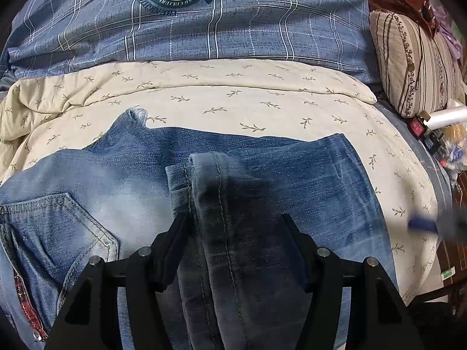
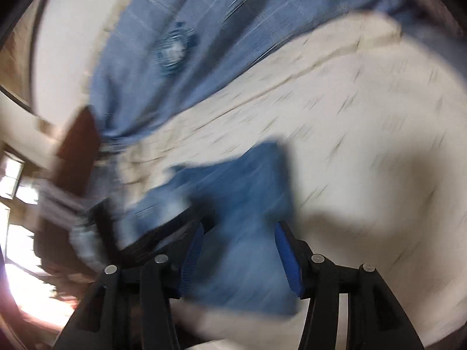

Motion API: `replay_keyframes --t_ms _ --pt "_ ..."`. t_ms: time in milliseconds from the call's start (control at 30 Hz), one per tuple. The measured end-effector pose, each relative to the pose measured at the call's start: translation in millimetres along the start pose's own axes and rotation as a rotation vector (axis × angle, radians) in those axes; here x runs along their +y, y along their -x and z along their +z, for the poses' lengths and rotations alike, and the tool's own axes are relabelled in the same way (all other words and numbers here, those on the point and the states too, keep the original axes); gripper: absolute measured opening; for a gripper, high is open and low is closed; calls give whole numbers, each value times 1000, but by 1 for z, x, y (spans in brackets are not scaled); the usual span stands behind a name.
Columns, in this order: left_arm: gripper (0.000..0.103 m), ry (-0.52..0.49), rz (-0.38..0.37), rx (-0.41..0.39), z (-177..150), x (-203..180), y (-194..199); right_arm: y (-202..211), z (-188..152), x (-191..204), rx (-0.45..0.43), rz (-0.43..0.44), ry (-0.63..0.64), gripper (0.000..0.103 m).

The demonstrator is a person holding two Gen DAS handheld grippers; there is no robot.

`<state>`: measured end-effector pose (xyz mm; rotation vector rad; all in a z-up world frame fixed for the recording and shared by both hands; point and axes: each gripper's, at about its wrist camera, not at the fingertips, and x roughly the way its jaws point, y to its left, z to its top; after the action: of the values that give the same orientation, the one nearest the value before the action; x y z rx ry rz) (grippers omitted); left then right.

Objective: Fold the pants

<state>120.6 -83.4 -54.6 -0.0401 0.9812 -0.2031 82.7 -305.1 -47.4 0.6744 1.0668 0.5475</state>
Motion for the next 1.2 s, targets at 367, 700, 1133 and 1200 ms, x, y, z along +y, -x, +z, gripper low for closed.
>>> replay_keyframes --t_ms 367,700,1133,1200 --pt "67 12 9 -53 0 4 43 -30 -45 -31 40 -48 -84 37" --pt "79 -112 91 19 -50 -7 28 -22 -47 -50 13 62 -186 37" --pt "79 -81 39 2 -54 0 24 -10 40 -3 -18 118 -39 55" --pt "80 -73 25 2 -54 0 23 -25 56 -2 16 156 -54 55"
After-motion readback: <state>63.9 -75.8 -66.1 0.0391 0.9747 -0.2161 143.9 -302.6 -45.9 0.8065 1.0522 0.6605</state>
